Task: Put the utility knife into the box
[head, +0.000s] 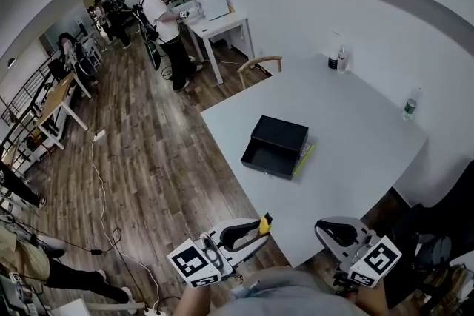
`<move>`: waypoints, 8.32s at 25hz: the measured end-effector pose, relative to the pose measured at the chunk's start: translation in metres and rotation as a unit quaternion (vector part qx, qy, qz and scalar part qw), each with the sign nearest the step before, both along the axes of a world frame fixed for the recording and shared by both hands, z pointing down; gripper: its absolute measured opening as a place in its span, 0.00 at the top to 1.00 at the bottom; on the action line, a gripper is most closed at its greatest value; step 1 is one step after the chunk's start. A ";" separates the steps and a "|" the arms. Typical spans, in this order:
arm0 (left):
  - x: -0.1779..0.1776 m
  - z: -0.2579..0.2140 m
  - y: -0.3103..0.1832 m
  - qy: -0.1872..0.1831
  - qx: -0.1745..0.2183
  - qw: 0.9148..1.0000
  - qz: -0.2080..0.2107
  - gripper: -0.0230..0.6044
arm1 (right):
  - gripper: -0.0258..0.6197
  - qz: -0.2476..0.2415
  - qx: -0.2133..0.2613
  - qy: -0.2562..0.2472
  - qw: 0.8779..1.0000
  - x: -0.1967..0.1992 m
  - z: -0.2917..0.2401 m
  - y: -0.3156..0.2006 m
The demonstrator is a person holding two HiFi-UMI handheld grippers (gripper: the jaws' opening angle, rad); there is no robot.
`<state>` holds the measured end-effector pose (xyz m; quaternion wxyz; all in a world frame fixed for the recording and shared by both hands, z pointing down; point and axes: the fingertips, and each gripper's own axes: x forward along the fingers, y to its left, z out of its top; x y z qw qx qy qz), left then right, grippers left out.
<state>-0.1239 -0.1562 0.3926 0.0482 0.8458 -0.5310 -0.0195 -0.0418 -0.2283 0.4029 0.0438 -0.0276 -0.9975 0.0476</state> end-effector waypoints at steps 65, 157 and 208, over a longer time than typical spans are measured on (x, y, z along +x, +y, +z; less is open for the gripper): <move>-0.176 0.068 -0.131 -0.055 -0.062 0.969 0.234 0.77 | 0.91 0.265 0.000 -0.002 0.964 -0.124 0.008 -0.035; -0.188 0.261 -0.254 -0.263 -0.262 0.883 0.288 0.77 | 0.91 0.321 -0.019 0.020 0.947 -0.089 0.023 -0.043; -0.189 0.387 -0.282 -0.366 -0.373 0.805 0.280 0.77 | 0.91 0.320 -0.046 0.054 0.945 -0.080 0.045 -0.055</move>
